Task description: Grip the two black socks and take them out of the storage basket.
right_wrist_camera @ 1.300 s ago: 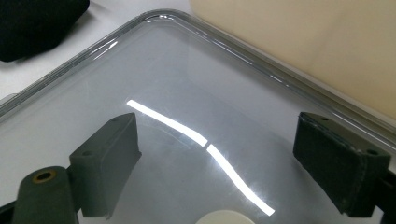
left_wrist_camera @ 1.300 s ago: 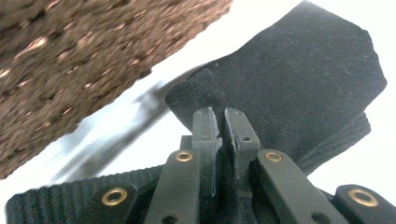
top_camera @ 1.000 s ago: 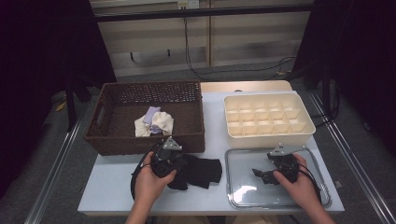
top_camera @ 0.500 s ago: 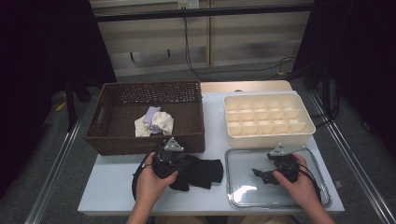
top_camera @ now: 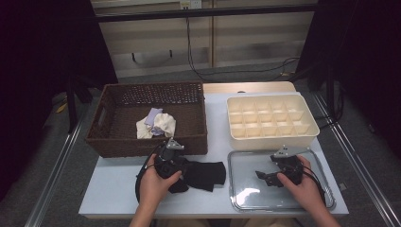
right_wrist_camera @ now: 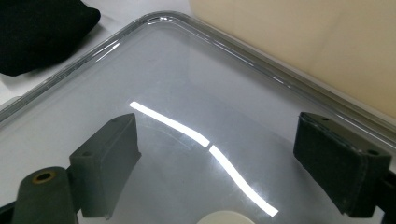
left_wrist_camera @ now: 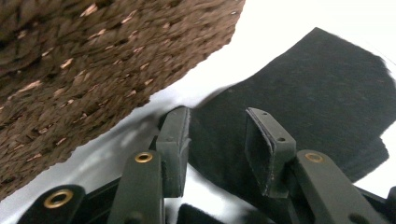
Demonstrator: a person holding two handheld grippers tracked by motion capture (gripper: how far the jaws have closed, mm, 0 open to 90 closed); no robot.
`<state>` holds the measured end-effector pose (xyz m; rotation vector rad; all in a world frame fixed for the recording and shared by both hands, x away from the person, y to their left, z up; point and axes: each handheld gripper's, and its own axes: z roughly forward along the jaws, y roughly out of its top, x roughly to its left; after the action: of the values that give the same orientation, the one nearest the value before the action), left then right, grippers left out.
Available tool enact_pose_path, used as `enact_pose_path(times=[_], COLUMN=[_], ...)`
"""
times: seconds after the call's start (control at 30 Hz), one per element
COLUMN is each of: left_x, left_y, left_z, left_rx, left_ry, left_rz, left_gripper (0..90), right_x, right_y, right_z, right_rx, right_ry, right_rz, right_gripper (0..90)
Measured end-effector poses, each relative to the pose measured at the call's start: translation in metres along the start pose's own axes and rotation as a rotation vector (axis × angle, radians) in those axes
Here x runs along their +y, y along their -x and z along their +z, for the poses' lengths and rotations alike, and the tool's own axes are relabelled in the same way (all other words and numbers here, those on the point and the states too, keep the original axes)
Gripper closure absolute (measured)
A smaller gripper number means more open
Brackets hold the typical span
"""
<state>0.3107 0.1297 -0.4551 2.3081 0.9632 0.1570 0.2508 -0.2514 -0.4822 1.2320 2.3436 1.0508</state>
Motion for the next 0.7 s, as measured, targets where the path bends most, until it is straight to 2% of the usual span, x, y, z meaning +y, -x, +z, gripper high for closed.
enact_pose_path(times=[0.03, 0.07, 0.13, 0.17, 0.23, 0.27, 0.3, 0.37, 0.43, 0.7], left_x=[0.0, -0.002, -0.002, -0.002, -0.001, 0.0, 0.0, 0.0, 0.001, 0.007], left_y=[0.0, -0.003, -0.004, -0.003, -0.002, 0.0, 0.0, 0.001, 0.001, 0.012], left_z=[0.0, 0.005, 0.007, 0.007, 0.007, 0.006, 0.006, 0.005, 0.001, -0.015], left_rx=[0.0, -0.01, -0.014, -0.001, -0.012, -0.008, -0.008, -0.013, -0.044, -0.067], left_ry=[0.0, 0.001, -0.006, -0.014, -0.03, -0.035, -0.035, -0.029, 0.001, 0.046], left_rz=[0.0, -0.027, -0.021, 0.005, 0.013, 0.036, 0.036, 0.04, 0.051, 0.074], left_gripper=[60.1, 60.1, 62.2, 64.9, 76.8, 81.4, 84.8, 85.5, 86.5, 86.6], right_x=[0.0, 0.0, 0.0, 0.0, 0.0, 0.0, 0.0, 0.0, 0.0, 0.001], right_y=[-0.001, -0.001, -0.001, -0.001, -0.001, -0.001, -0.001, -0.001, -0.001, -0.002], right_z=[0.0, 0.0, 0.0, 0.0, 0.0, 0.0, 0.0, 0.0, 0.0, -0.001], right_rx=[-0.003, -0.009, -0.009, -0.006, -0.006, -0.006, -0.006, -0.009, -0.01, -0.001], right_ry=[-0.002, -0.005, -0.004, -0.004, -0.004, -0.005, -0.005, -0.005, -0.006, -0.002], right_rz=[-0.001, -0.003, -0.005, -0.003, -0.005, -0.003, -0.003, -0.003, -0.004, -0.011], right_gripper=[13.5, 13.5, 13.5, 13.5, 13.5, 13.5, 13.5, 13.4, 13.5, 14.2])
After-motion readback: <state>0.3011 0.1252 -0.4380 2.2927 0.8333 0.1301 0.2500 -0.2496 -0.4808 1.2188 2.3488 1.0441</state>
